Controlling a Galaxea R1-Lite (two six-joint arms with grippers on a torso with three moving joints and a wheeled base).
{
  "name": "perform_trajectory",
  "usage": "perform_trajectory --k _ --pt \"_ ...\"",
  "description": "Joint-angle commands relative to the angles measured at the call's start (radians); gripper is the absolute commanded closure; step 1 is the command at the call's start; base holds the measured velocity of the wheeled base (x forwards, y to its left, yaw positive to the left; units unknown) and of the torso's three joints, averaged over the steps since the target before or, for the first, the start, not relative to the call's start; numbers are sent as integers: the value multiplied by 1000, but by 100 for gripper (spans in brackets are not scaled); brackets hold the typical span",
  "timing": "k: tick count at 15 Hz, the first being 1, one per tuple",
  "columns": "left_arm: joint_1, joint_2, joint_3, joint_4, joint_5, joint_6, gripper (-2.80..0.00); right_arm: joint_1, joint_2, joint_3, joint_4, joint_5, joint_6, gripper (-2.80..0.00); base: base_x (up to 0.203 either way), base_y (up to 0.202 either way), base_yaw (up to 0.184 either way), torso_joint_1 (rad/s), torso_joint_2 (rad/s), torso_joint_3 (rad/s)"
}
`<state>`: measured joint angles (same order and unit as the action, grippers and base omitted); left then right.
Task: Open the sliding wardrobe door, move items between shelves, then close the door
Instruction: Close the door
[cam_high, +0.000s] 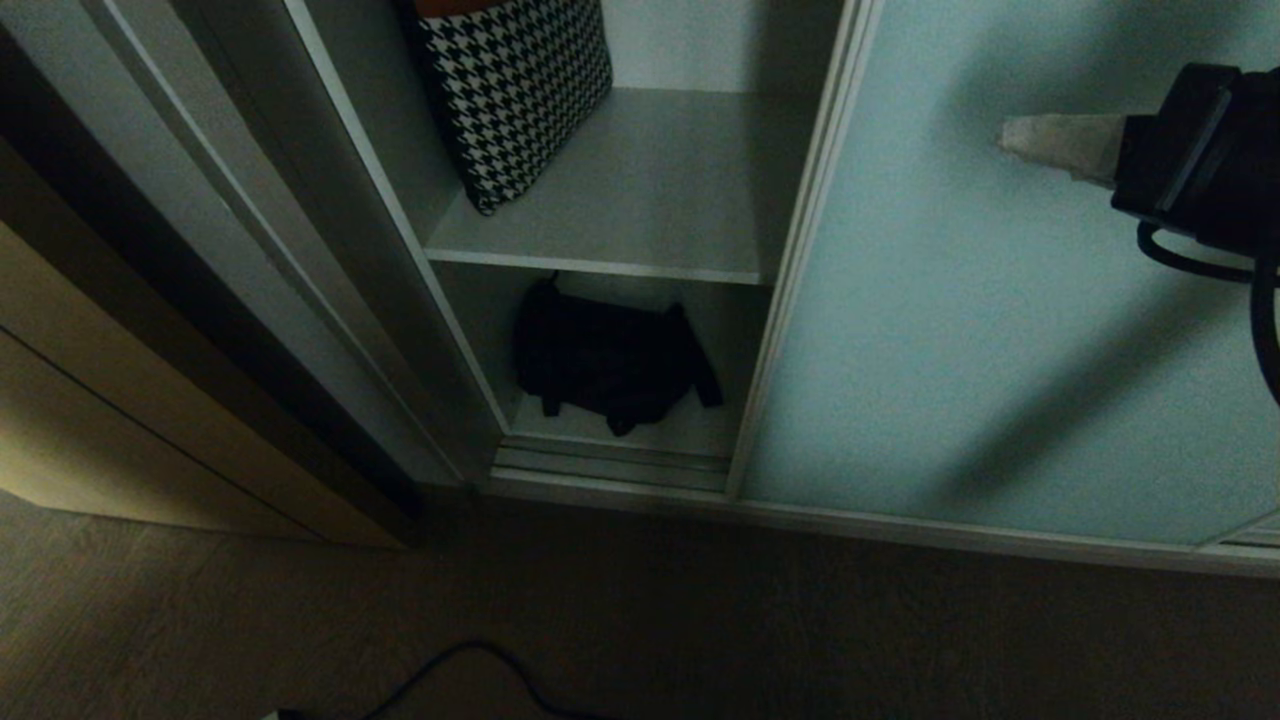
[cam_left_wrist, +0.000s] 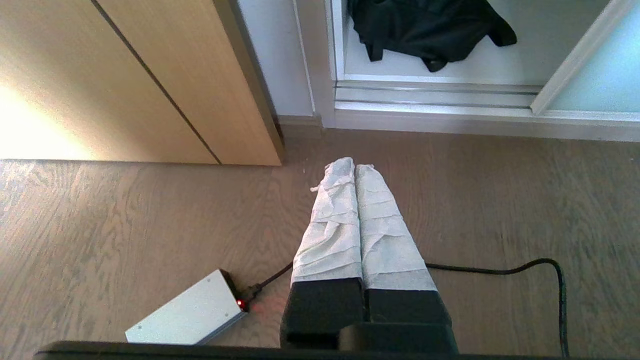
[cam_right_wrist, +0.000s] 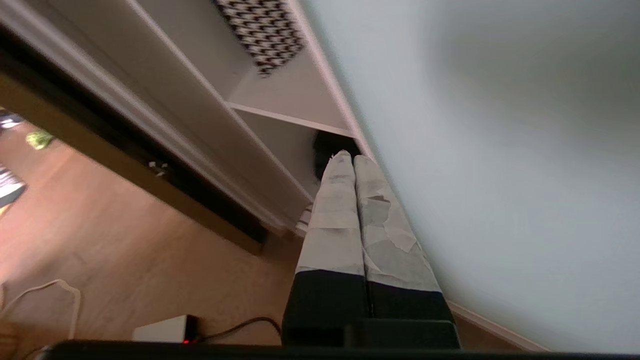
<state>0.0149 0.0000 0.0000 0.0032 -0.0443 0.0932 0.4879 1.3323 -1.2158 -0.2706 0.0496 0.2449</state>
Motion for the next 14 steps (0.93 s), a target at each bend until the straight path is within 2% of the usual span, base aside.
perform_trajectory --k 1,5,7,12,14 --pt "0 2 0 0 0 0 0 20 30 -24 -2 -1 2 0 0 0 0 0 0 0" --pt "0 2 0 0 0 0 0 50 107 -93 -10 -2 -6 0 0 0 0 0 0 0" --pt "0 2 0 0 0 0 0 51 143 -111 -14 -3 -45 0 0 0 0 0 0 0" --pt "0 2 0 0 0 0 0 -5 234 -178 -21 -4 -62 0 0 0 0 0 0 0" --pt "0 2 0 0 0 0 0 -7 270 -183 -91 -26 -66 0 0 0 0 0 0 0"
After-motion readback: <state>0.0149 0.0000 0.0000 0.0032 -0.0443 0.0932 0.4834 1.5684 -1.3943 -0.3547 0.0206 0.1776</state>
